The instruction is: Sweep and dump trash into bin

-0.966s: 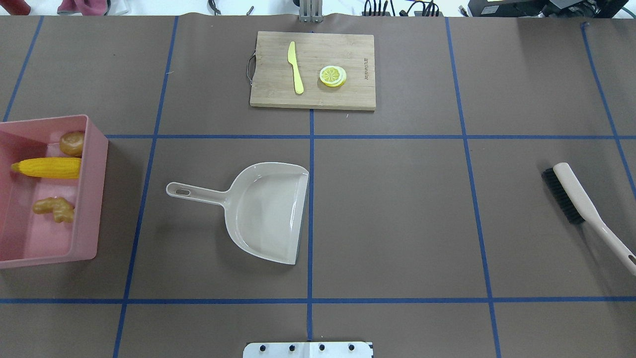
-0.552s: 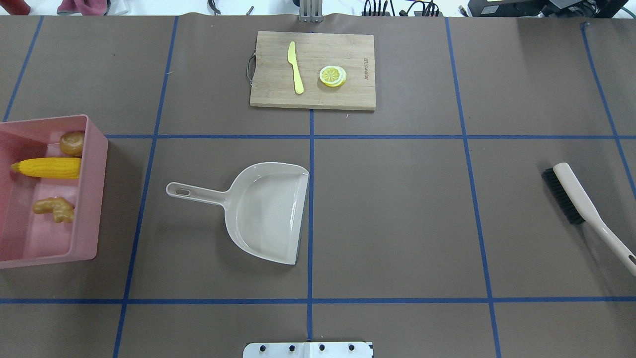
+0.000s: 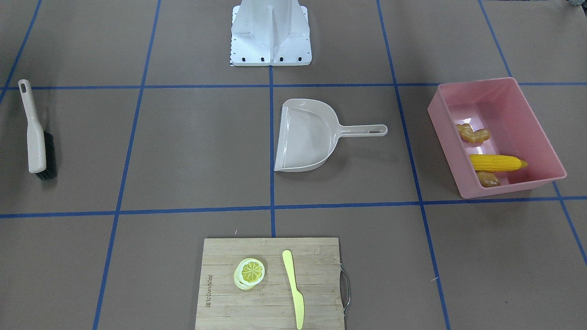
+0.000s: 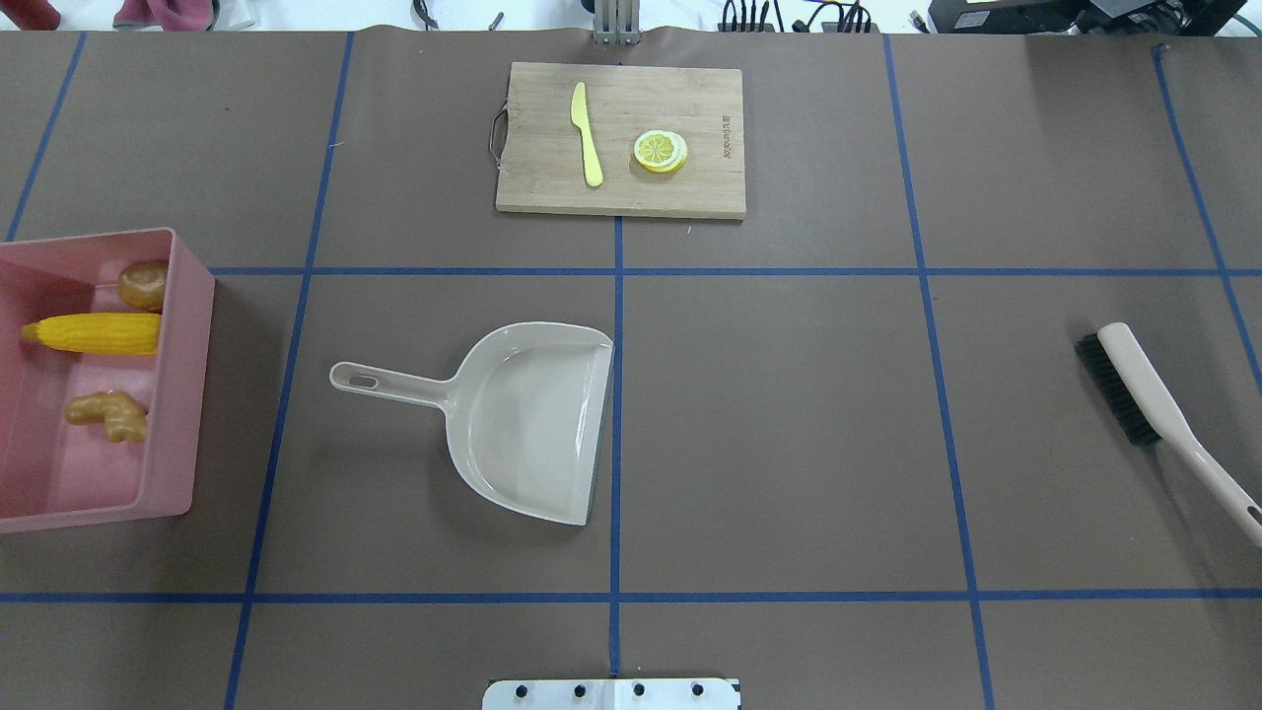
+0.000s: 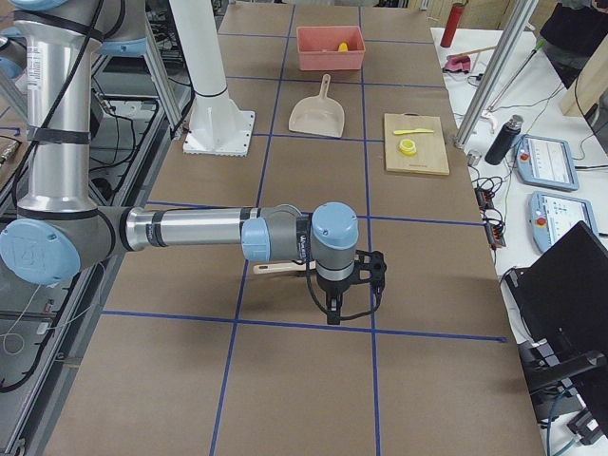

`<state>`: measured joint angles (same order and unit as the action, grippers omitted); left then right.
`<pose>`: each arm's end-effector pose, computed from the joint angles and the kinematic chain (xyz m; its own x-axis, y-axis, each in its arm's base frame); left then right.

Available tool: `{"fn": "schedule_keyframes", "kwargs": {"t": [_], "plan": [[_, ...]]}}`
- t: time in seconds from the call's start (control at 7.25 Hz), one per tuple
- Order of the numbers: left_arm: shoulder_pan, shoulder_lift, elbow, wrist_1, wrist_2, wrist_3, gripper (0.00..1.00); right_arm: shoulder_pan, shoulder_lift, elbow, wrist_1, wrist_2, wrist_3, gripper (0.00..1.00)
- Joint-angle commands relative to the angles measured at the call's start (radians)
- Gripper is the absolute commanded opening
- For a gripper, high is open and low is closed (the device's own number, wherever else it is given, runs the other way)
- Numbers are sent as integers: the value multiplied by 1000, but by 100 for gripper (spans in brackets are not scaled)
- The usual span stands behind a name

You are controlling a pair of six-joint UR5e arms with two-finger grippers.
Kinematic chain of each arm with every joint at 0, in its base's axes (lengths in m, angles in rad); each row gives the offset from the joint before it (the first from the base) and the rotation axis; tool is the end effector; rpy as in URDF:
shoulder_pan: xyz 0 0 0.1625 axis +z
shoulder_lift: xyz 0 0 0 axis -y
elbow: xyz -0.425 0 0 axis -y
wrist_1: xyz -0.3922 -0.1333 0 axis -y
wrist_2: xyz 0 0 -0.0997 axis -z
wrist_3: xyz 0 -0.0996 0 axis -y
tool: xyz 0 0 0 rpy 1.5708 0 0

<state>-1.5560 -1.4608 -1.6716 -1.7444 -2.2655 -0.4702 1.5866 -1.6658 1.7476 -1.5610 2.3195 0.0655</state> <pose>-0.0628 -0.4574 0.6477 0.6900 -0.3434 -0.6371 0.3343 0.9320 -0.1402 0.0727 -0.4554 0.6171 0.7309 0.0146 0.6824 -0.0637 0.9969 0.0469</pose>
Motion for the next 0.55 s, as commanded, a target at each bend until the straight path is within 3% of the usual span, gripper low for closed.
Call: {"fn": "schedule_keyframes", "kwargs": {"t": [0.0,0.14,0.41], "plan": [[1,-6,4,-56,60,-7,98,-5,3,-2,-2,0,0,100],[1,-1,13,-128,47,-10,98,-4,3,-2,-2,0,0,100],[2,-26,93,-136,6,-7,98,-4,1,-3,-2,0,0,100]]}}
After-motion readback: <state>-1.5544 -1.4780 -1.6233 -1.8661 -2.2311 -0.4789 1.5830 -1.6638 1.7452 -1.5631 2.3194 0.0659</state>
